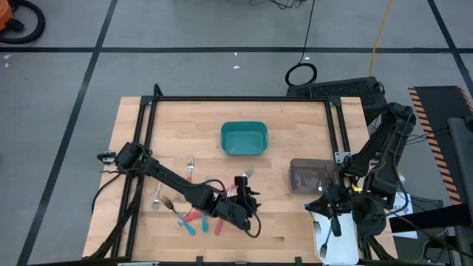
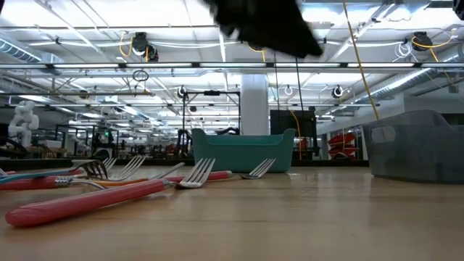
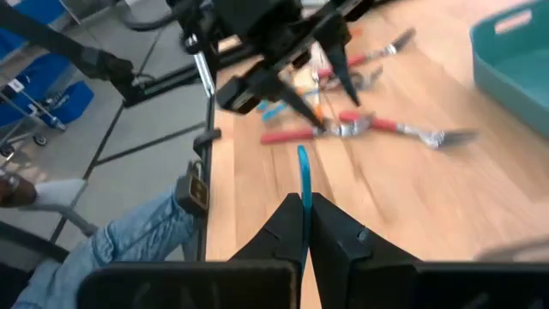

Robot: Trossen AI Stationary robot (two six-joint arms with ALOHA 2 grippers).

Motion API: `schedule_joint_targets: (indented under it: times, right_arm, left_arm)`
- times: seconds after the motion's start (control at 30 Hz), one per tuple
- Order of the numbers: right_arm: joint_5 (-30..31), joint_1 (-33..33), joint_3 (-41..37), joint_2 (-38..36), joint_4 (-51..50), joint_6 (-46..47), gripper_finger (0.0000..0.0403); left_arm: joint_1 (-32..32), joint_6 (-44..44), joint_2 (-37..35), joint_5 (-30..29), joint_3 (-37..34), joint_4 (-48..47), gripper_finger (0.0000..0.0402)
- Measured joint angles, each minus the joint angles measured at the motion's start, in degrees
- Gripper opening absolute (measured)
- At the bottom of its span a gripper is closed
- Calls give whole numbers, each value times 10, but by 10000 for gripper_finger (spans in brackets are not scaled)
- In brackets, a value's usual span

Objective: Sort silverware by color (type)
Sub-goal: Put the blue fork into the white bin

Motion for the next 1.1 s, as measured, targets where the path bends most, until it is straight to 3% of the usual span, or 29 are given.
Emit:
schedule_joint_targets:
  times: [0.2, 0.4, 0.53, 0.6, 0.73, 1.1]
  right_arm:
    - [3, 45, 0, 0, -61, 96, 5]
    - [2, 83, 0, 1, -115, 193, 5]
    - [2, 97, 0, 14, -182, 265, 5]
    - [1, 102, 0, 25, -213, 301, 5]
    - [0, 113, 0, 46, -244, 357, 5]
    - [-3, 151, 0, 120, -254, 467, 9]
  left_arm:
    - [20, -9, -61, 65, -139, 190, 128]
    - [21, -11, -161, 91, -252, 279, 113]
    - [3, 5, -202, 186, -328, 494, 113]
    - [-5, 14, -211, 207, -355, 558, 113]
    - [-12, 4, -210, 207, -360, 539, 113]
    - [-14, -25, -199, 210, -255, 265, 113]
